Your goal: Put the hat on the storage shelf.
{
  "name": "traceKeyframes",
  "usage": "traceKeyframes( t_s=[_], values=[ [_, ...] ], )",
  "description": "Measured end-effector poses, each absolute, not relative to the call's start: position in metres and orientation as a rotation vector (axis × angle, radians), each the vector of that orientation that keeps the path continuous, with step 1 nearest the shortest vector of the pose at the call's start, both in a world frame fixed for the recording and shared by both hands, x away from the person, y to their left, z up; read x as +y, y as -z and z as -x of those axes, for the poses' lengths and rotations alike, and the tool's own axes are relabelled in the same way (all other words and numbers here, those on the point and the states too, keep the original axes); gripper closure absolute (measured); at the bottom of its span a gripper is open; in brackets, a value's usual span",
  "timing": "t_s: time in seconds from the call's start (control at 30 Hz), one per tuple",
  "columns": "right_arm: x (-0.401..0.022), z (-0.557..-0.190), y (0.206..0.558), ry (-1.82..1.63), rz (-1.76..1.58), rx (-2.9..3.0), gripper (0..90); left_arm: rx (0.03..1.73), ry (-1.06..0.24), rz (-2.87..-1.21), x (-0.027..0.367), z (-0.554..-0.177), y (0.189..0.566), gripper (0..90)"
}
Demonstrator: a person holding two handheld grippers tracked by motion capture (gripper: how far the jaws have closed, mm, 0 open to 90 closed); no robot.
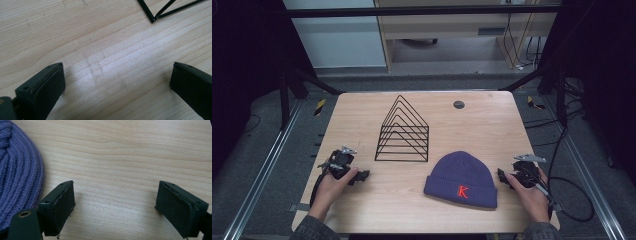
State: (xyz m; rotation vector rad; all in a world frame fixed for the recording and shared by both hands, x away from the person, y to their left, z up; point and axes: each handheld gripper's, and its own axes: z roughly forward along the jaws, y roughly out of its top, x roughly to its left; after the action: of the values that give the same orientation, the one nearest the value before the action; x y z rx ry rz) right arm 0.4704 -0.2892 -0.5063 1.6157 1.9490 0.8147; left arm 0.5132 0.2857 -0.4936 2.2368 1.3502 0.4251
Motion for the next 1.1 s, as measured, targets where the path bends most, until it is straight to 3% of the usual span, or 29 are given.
traceKeyframes(
  t_s=[0.5, 0.93, 1.1],
  values=[
    [-0.287, -0.47, 0.505, -0.813, -1.613, 1.985, 13.1, 1.341, -0.412, -2.261, 0.284, -0.512, 0.493, 0.0],
    [-0.251, -0.478, 0.464, -0.854, -1.423, 2.098, 19.8, 1.336, -0.413, -2.257, 0.284, -0.511, 0.493, 0.0],
    [-0.224, -0.491, 0.439, -0.811, -1.283, 2.211, 29.5, 1.332, -0.411, -2.253, 0.283, -0.51, 0.493, 0.0]
  ],
)
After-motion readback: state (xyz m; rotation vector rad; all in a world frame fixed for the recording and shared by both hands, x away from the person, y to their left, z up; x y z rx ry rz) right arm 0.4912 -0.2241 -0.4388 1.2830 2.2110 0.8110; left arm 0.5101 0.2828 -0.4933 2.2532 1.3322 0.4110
